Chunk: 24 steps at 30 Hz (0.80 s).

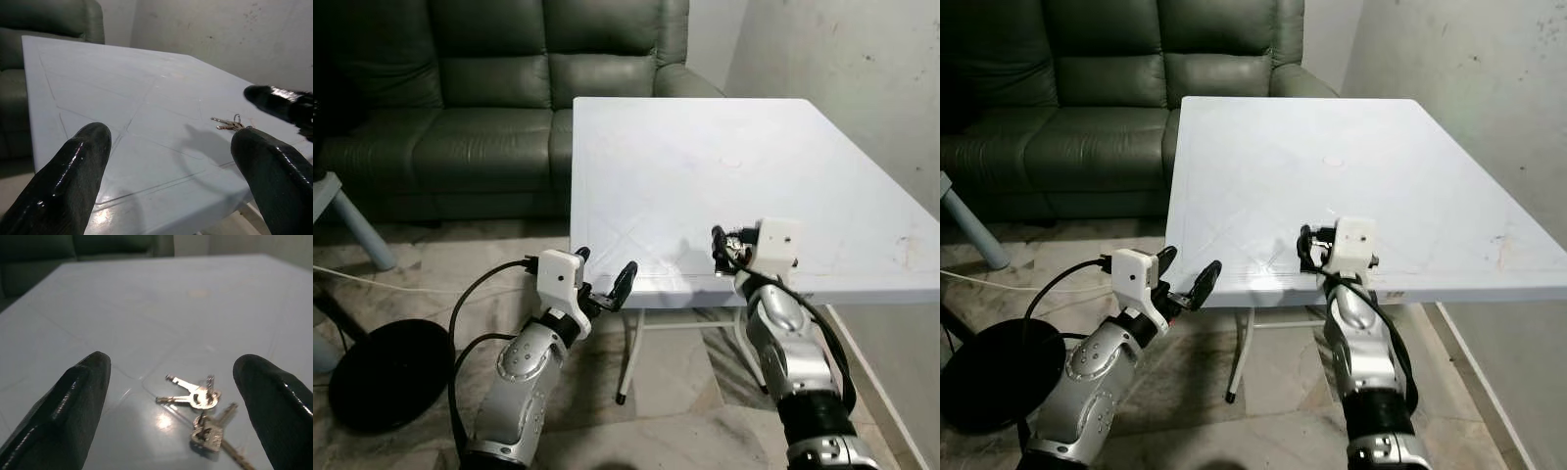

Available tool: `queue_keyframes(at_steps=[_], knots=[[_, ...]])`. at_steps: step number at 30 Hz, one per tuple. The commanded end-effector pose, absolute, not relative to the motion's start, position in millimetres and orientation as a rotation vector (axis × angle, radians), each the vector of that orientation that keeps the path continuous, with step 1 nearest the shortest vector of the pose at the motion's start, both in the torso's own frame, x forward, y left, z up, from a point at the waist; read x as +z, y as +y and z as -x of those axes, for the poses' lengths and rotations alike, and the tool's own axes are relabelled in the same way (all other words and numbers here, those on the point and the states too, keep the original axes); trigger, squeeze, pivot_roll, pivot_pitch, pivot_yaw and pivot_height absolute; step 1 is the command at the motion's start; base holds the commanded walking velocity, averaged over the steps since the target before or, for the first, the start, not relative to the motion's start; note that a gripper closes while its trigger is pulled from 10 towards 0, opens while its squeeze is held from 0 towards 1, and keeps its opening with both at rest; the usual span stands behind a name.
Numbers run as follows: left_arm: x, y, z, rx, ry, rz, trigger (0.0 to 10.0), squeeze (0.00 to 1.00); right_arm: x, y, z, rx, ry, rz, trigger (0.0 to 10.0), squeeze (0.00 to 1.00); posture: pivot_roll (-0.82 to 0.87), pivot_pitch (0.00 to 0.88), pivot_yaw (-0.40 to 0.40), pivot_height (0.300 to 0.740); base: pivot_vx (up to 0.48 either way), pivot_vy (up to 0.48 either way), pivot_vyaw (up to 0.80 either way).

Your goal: Hang keys on a hook

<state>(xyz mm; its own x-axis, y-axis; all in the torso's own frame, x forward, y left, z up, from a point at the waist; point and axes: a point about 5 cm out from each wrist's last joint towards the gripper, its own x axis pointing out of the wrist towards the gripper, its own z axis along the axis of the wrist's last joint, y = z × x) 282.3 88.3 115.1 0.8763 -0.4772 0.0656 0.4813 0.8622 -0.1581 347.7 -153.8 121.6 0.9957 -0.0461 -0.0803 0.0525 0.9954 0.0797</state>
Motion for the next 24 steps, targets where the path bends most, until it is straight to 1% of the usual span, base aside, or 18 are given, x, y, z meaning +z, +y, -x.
queue_keyframes(at_steps=[1,4,10,14,19,20,21,22,23,24], knots=[[117.6,86.0,-280.9,-0.506,-0.026,0.169,10.0,0.0,119.7,-156.9,-350.7,-0.079,0.108,-0.084,10.0,0.0,0.03,0.059,-0.066,0.732,0.0,0.0,0.0],[118.4,84.2,-277.7,-0.503,-0.028,0.189,10.0,0.0,124.4,-155.6,-355.3,-0.093,0.083,-0.07,10.0,0.0,0.03,0.076,-0.072,0.732,0.0,0.0,0.0],[118.6,83.7,-270.9,-0.495,-0.019,0.197,10.0,0.0,123.3,-156.8,-359.5,-0.13,0.105,-0.037,10.0,0.0,0.05,0.098,-0.077,0.732,0.0,0.0,0.0],[119.0,84.9,-266.0,-0.49,-0.012,0.203,10.0,0.0,122.0,-158.8,-360.0,-0.138,0.113,-0.023,10.0,0.0,0.05,0.126,-0.079,0.732,0.0,0.0,0.0],[118.2,85.9,-262.0,-0.479,0.0,0.205,10.0,0.0,117.5,-162.1,-358.9,-0.158,0.129,0.002,10.0,0.0,0.05,0.136,-0.081,0.732,0.0,0.0,0.0],[118.2,85.8,-260.7,-0.477,0.003,0.208,10.0,0.0,114.9,-162.9,-357.8,-0.163,0.142,-0.013,6.2,0.0,0.05,0.142,-0.082,0.732,0.0,0.0,0.0],[118.2,85.8,-260.7,-0.477,0.003,0.208,10.0,0.0,114.9,-162.9,-357.8,-0.163,0.142,-0.013,6.2,0.0,0.05,0.142,-0.082,0.732,0.0,0.0,0.0],[118.3,85.5,-260.0,-0.477,0.004,0.21,10.0,0.0,113.7,-163.0,-357.0,-0.162,0.147,-0.024,5.0,0.0,0.05,0.143,-0.083,0.732,0.0,0.0,0.0],[118.3,85.3,-259.4,-0.476,0.006,0.21,10.0,0.0,112.1,-163.5,-356.2,-0.164,0.155,-0.012,4.9,0.0,0.05,0.145,-0.083,0.732,0.0,0.0,0.0],[118.4,84.9,-258.7,-0.475,0.008,0.215,10.0,0.0,110.6,-163.5,-355.1,-0.159,0.156,-0.005,7.3,0.0,0.05,0.149,-0.083,0.732,0.0,0.0,0.0]])
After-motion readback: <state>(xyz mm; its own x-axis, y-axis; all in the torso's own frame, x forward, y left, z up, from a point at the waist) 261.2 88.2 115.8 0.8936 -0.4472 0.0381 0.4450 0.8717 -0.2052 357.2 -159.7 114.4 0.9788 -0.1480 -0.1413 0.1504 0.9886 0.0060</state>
